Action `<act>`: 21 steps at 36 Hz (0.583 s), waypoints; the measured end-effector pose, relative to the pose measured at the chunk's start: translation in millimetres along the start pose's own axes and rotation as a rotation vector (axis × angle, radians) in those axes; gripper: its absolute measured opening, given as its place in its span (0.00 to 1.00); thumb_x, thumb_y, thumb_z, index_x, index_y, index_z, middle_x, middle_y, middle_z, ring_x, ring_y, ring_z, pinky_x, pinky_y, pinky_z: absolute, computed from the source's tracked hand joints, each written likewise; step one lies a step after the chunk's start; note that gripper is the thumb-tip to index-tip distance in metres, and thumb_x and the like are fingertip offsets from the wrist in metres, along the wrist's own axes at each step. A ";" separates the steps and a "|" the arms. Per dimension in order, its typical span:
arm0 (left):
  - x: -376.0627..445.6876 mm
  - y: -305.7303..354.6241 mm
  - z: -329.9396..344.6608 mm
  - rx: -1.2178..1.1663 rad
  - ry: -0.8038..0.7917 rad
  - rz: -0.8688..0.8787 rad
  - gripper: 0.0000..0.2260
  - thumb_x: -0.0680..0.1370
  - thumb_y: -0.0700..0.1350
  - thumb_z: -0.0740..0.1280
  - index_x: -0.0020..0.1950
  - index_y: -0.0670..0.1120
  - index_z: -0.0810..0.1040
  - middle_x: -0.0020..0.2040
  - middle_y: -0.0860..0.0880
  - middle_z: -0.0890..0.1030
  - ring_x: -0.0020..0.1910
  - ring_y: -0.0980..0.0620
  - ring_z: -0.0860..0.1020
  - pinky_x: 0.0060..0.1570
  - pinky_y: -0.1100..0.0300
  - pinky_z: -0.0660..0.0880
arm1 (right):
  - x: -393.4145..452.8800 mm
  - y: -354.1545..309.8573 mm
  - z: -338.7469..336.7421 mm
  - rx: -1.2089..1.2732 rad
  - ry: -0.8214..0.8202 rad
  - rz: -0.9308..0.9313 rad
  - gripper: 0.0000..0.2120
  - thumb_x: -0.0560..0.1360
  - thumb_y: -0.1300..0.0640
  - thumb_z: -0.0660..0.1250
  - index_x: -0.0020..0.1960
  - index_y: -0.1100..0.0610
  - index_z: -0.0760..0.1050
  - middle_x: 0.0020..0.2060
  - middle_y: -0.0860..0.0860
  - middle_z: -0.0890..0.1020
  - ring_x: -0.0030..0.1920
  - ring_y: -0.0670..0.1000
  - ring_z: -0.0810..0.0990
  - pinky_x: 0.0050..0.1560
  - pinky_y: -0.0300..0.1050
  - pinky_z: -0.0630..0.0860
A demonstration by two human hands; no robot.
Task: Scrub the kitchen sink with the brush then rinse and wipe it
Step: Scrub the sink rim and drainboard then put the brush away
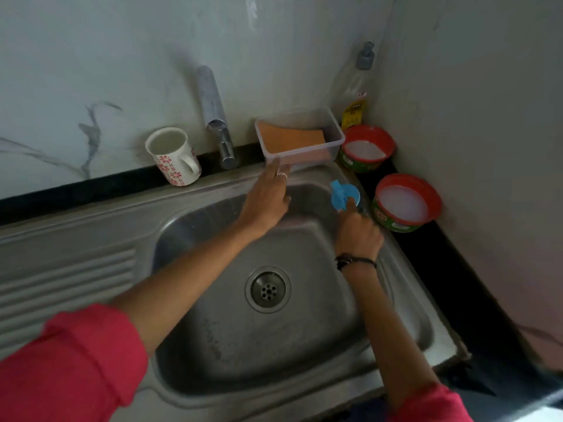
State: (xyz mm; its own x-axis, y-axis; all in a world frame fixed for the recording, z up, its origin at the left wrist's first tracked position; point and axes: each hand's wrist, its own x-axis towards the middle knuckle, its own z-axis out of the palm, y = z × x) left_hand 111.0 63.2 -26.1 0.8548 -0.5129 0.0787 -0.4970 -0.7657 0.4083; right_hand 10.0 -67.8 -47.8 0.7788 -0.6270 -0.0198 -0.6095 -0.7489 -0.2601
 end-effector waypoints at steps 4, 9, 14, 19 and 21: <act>-52.3 14.6 15.9 -0.189 -0.247 -0.087 0.26 0.77 0.42 0.66 0.73 0.45 0.62 0.74 0.45 0.64 0.72 0.49 0.63 0.69 0.58 0.60 | -55.0 37.1 -3.1 -0.045 0.028 -0.019 0.23 0.81 0.51 0.54 0.74 0.53 0.58 0.47 0.59 0.81 0.42 0.59 0.82 0.37 0.47 0.73; -94.3 43.9 28.1 -0.201 -0.583 -0.142 0.16 0.77 0.44 0.66 0.65 0.46 0.74 0.63 0.48 0.77 0.62 0.51 0.75 0.63 0.56 0.70 | -55.3 48.3 -11.1 -0.071 -0.004 -0.069 0.23 0.81 0.51 0.53 0.75 0.54 0.57 0.49 0.58 0.81 0.45 0.59 0.82 0.38 0.47 0.73; -120.6 80.5 30.3 -0.218 -0.718 -0.142 0.14 0.76 0.47 0.67 0.60 0.47 0.78 0.58 0.51 0.80 0.57 0.54 0.78 0.58 0.62 0.72 | -16.6 30.4 -14.6 -0.107 -0.029 -0.181 0.21 0.82 0.55 0.52 0.74 0.55 0.56 0.53 0.58 0.80 0.52 0.59 0.80 0.46 0.49 0.75; -147.5 103.7 36.1 -0.136 -0.871 -0.115 0.21 0.73 0.54 0.70 0.64 0.49 0.75 0.60 0.52 0.79 0.57 0.53 0.77 0.61 0.55 0.72 | -63.4 70.6 -25.8 -0.091 -0.063 -0.211 0.22 0.81 0.54 0.53 0.74 0.56 0.56 0.52 0.58 0.80 0.48 0.58 0.82 0.41 0.47 0.75; -153.8 111.5 38.0 -0.097 -0.894 -0.104 0.22 0.72 0.55 0.70 0.64 0.49 0.74 0.60 0.51 0.79 0.57 0.52 0.77 0.61 0.55 0.72 | -95.0 90.8 -28.1 -0.120 -0.031 -0.198 0.23 0.76 0.53 0.65 0.69 0.58 0.68 0.40 0.57 0.82 0.34 0.57 0.83 0.29 0.44 0.74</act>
State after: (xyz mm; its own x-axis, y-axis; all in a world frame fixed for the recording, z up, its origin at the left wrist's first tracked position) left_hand -81.5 42.0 -27.3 0.4394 -0.5842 -0.6824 -0.3749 -0.8096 0.4517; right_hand -123.5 -82.2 -42.4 0.8880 -0.4597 -0.0097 -0.4561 -0.8780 -0.1449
